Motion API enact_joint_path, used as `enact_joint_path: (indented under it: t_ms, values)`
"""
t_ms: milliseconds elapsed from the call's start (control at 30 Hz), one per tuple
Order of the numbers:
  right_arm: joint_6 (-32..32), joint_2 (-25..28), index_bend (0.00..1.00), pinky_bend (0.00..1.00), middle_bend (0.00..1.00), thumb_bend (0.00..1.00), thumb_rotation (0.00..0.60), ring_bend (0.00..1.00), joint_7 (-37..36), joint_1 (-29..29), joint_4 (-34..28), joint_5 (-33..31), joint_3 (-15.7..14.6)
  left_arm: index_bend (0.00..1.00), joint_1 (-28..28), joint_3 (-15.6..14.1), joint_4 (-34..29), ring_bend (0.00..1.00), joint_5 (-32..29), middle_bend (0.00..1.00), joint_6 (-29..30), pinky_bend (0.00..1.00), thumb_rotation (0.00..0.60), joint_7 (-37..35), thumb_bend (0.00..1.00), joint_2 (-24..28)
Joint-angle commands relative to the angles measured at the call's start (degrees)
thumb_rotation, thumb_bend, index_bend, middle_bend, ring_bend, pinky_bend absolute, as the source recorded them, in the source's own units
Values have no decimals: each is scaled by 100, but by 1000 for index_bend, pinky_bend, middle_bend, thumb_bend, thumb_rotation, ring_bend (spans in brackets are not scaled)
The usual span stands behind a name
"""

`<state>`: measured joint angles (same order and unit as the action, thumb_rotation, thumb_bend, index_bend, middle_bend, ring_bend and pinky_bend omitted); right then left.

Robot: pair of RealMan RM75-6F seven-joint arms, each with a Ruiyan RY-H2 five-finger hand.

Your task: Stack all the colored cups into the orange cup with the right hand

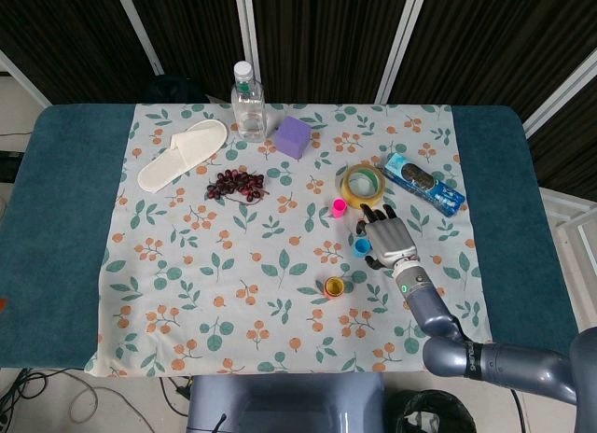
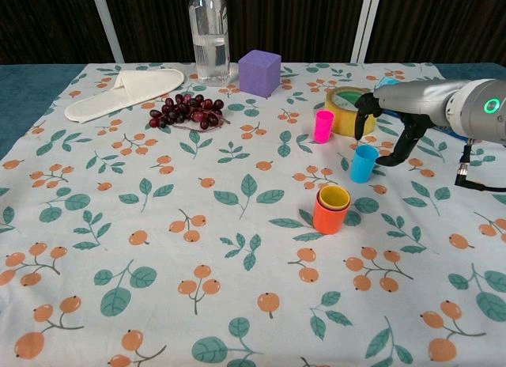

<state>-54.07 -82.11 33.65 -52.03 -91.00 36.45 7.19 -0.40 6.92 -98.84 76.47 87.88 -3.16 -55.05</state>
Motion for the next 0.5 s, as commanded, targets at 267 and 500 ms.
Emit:
enact_joint_path:
  t_ms: [267, 500]
  values:
    - [-58, -194, 369, 68, 8, 393, 600, 143, -53, 41, 249, 97, -21, 366, 6, 7, -15, 878, -11, 974, 15, 781, 600, 24, 116, 5]
    - [7, -287, 386, 68, 8, 393, 600, 143, -145, 72, 364, 126, -11, 366, -4, 14, -15, 878, -48, 975, -15, 781, 600, 39, 115, 5]
